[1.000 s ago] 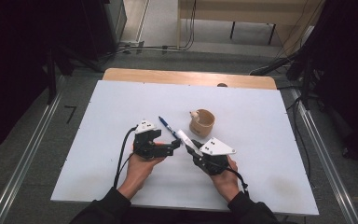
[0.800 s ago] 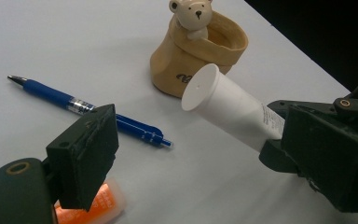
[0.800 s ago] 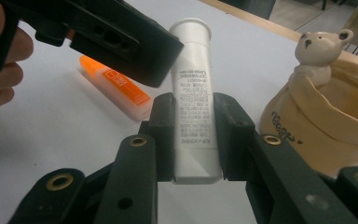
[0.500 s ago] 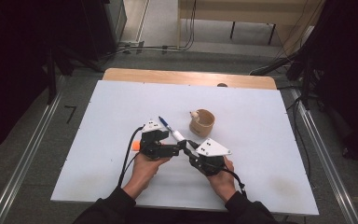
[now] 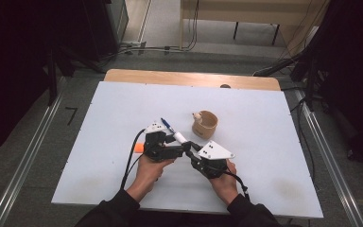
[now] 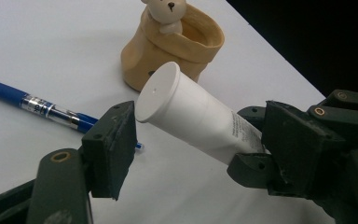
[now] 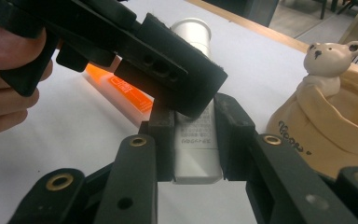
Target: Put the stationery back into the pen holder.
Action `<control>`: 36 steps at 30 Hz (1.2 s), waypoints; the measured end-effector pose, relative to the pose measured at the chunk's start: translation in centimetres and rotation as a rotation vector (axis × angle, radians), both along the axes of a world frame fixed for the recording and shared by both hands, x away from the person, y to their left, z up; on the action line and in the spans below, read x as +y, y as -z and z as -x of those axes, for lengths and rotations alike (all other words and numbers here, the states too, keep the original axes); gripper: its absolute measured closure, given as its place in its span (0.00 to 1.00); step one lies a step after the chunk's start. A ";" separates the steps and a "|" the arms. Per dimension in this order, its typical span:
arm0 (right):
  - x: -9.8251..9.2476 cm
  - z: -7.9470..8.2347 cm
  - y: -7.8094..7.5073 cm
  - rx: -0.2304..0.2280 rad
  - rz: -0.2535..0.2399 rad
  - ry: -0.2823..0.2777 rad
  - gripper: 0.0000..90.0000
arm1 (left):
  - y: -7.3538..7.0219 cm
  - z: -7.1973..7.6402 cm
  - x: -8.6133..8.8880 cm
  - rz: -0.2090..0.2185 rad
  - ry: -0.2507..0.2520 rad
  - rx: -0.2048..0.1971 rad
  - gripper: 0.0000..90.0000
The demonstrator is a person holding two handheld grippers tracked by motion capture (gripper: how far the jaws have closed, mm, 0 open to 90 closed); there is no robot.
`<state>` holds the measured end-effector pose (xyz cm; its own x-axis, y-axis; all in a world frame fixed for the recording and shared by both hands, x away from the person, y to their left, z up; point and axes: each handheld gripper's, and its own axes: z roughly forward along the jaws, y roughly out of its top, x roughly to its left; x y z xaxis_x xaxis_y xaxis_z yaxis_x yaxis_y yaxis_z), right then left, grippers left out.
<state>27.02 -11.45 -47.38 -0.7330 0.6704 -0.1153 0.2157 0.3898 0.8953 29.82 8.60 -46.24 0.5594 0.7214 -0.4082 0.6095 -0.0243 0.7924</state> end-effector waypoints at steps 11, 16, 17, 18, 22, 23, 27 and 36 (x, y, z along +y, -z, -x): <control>-0.1 0.0 0.1 -0.012 -0.011 0.008 0.76 | 0.2 0.1 -0.1 0.073 0.009 0.020 0.46; -0.1 -0.1 0.4 -0.013 -0.001 0.021 0.76 | 0.0 0.2 0.2 0.105 -0.009 -0.002 0.60; -0.1 -0.1 0.4 -0.010 0.002 0.021 0.76 | 0.0 0.2 0.2 0.104 -0.010 -0.006 0.63; -0.1 -0.1 0.5 -0.010 0.004 0.021 0.76 | -0.1 0.3 0.2 0.106 -0.012 -0.009 0.64; 0.0 -0.2 0.6 -0.005 0.013 0.026 0.76 | -0.2 0.4 0.1 0.115 -0.009 -0.026 0.70; 0.0 -0.2 0.6 -0.003 0.017 0.027 0.76 | -0.2 0.4 0.1 0.116 -0.007 -0.029 0.72; 0.0 -0.3 0.7 -0.002 0.018 0.030 0.76 | -0.2 0.5 0.0 0.114 -0.005 -0.039 0.74; 0.0 -0.4 0.7 0.008 0.013 0.033 0.66 | -0.5 0.4 -0.2 0.112 0.002 -0.058 0.75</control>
